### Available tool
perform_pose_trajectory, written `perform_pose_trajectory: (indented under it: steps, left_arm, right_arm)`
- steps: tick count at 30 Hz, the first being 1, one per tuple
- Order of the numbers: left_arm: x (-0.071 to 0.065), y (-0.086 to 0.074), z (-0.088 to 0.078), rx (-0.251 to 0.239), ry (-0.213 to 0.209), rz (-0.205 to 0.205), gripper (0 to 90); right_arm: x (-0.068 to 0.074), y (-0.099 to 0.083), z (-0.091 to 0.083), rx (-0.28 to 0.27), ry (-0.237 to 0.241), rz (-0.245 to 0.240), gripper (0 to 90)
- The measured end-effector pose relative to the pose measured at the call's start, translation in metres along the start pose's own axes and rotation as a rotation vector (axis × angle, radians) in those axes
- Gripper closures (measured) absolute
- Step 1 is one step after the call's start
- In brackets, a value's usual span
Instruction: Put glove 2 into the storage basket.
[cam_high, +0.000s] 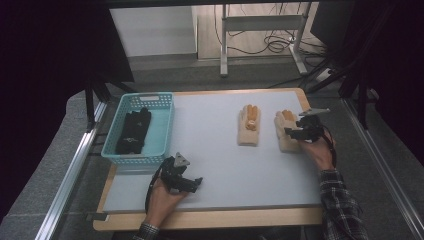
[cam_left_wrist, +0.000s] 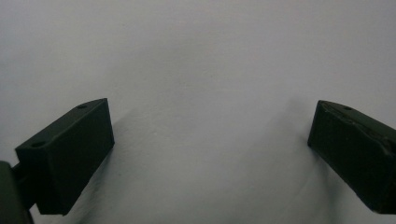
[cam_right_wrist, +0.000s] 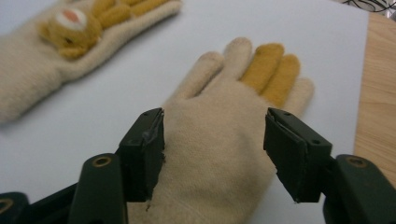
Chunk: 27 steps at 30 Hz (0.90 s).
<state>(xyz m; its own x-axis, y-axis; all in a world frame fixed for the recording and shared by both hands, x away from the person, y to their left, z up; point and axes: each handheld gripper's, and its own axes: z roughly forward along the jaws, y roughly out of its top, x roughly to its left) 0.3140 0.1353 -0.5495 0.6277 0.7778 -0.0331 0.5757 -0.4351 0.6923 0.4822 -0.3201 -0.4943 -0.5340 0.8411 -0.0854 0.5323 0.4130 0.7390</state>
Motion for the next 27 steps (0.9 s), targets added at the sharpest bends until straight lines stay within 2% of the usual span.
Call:
perform_pose_trajectory:
  steps: [3, 4, 7, 8, 9, 10, 11, 13, 16, 23, 27]
  left_arm:
    - [0.0, 0.0, 0.0, -0.002, -0.002, -0.001, 0.6]
    - [0.0, 0.0, 0.0, -0.002, -0.001, 0.0, 0.6]
    - [0.0, 0.0, 0.0, 0.0, 0.0, 0.0, 0.6]
    - [0.0, 0.0, 0.0, -0.001, 0.001, 0.0, 0.6]
    - [0.0, 0.0, 0.0, -0.001, 0.001, 0.0, 0.7]
    - [0.0, 0.0, 0.0, -0.001, 0.001, 0.0, 0.7]
    - [0.0, 0.0, 0.0, -0.001, 0.001, 0.0, 0.7]
    - [0.0, 0.0, 0.0, -0.001, 0.001, 0.001, 0.7]
    - [0.0, 0.0, 0.0, -0.001, 0.001, 0.001, 0.8]
    - [0.0, 0.0, 0.0, -0.001, 0.001, 0.001, 0.7]
    - [0.0, 0.0, 0.0, -0.001, 0.002, 0.001, 0.8]
  right_arm:
    - [0.003, -0.002, 0.01, 0.021, -0.011, -0.028, 34.2]
    - [0.004, -0.004, 0.016, 0.047, -0.035, -0.051, 34.1]
    - [0.005, -0.006, 0.022, 0.063, -0.044, -0.053, 36.5]
    - [0.003, -0.008, 0.023, 0.05, -0.011, -0.007, 44.5]
    - [0.003, -0.008, 0.023, 0.05, -0.011, -0.007, 44.5]
    - [0.001, -0.009, 0.023, 0.047, 0.005, 0.037, 49.9]
    - [0.001, -0.009, 0.023, 0.047, 0.005, 0.037, 49.9]
    - [0.002, -0.01, 0.021, 0.053, 0.002, 0.059, 56.1]
    - [0.004, -0.01, 0.018, 0.057, -0.002, 0.086, 58.8]
    - [0.006, -0.011, 0.011, 0.045, -0.001, 0.093, 59.6]
    - [0.013, -0.008, -0.006, 0.001, 0.0, 0.085, 59.5]
